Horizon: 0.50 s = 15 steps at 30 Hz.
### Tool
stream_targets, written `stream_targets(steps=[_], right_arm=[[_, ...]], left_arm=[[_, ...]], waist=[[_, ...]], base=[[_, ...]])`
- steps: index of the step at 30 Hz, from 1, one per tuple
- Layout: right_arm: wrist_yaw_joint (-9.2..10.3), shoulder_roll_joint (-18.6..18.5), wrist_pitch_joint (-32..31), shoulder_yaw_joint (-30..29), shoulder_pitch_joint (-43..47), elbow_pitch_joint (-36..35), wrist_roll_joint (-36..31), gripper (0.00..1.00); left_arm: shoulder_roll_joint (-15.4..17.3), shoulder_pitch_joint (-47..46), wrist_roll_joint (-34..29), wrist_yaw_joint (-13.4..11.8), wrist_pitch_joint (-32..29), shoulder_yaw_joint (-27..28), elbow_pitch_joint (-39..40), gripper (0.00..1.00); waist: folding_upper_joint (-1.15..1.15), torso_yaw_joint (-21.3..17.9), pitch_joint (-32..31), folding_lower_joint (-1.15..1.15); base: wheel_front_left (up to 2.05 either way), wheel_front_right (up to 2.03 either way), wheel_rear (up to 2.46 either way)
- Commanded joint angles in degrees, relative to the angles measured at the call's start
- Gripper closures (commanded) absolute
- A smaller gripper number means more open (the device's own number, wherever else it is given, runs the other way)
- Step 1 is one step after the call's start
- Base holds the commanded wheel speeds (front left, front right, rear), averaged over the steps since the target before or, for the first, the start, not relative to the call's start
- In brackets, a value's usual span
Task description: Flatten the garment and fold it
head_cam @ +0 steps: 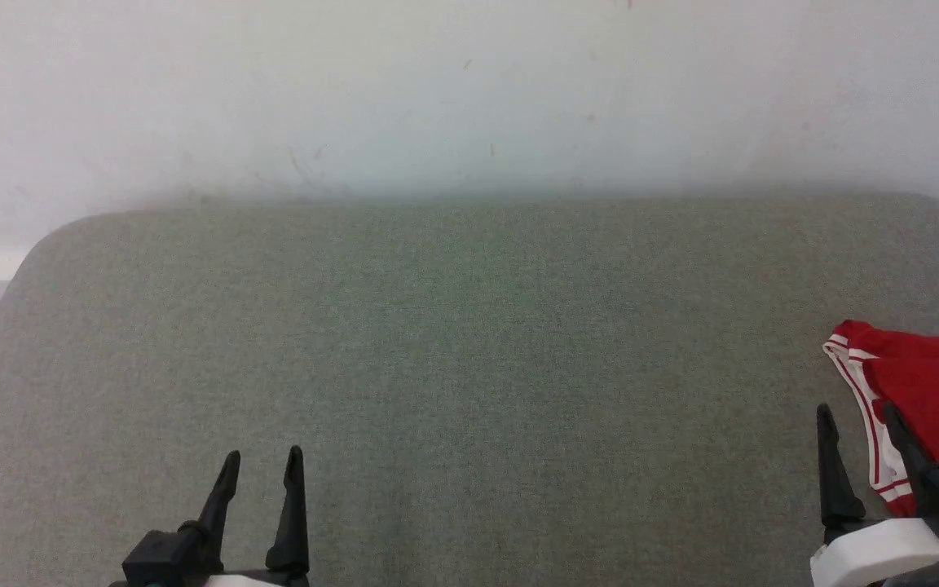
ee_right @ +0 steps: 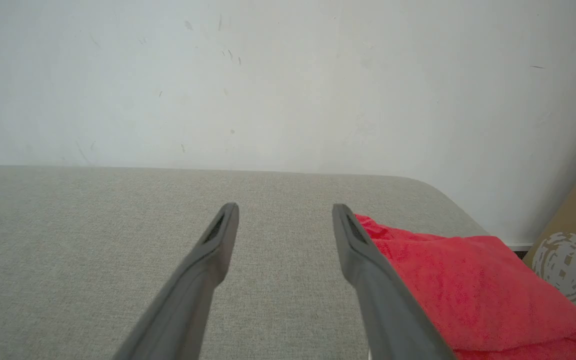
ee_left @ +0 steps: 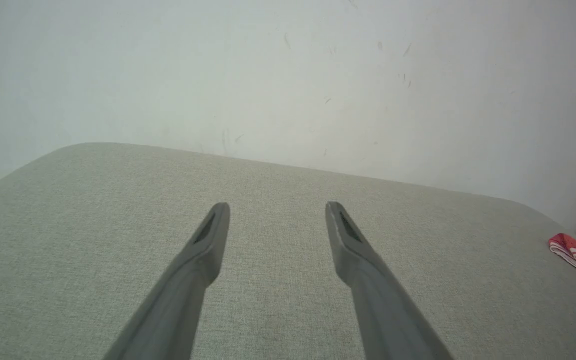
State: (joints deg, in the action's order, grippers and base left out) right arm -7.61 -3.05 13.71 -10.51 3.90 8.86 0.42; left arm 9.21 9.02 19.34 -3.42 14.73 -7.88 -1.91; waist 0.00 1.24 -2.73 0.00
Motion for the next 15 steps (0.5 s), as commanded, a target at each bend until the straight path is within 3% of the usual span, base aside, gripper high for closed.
stream_targets(steps=[1,15], right_arm=[[0.0,-0.01,0.01,0.04,-0.01,0.12,0.0,1.0],[0.01,-0.03,-0.88,0.58,-0.24,-0.38,-0.04,1.0]], left_arm=[[-0.03,0.0,-0.32,0.15,0.0,0.06,-0.05,1.0],[-0.39,-0.55,-1.42,0.37,-0.96,0.45,0.08,1.0]], waist=[[0.0,-0.04,0.08,0.0],[0.0,-0.11,0.25,0.01]], base=[[0.0,0.0,0.0],[0.0,0.0,0.0]])
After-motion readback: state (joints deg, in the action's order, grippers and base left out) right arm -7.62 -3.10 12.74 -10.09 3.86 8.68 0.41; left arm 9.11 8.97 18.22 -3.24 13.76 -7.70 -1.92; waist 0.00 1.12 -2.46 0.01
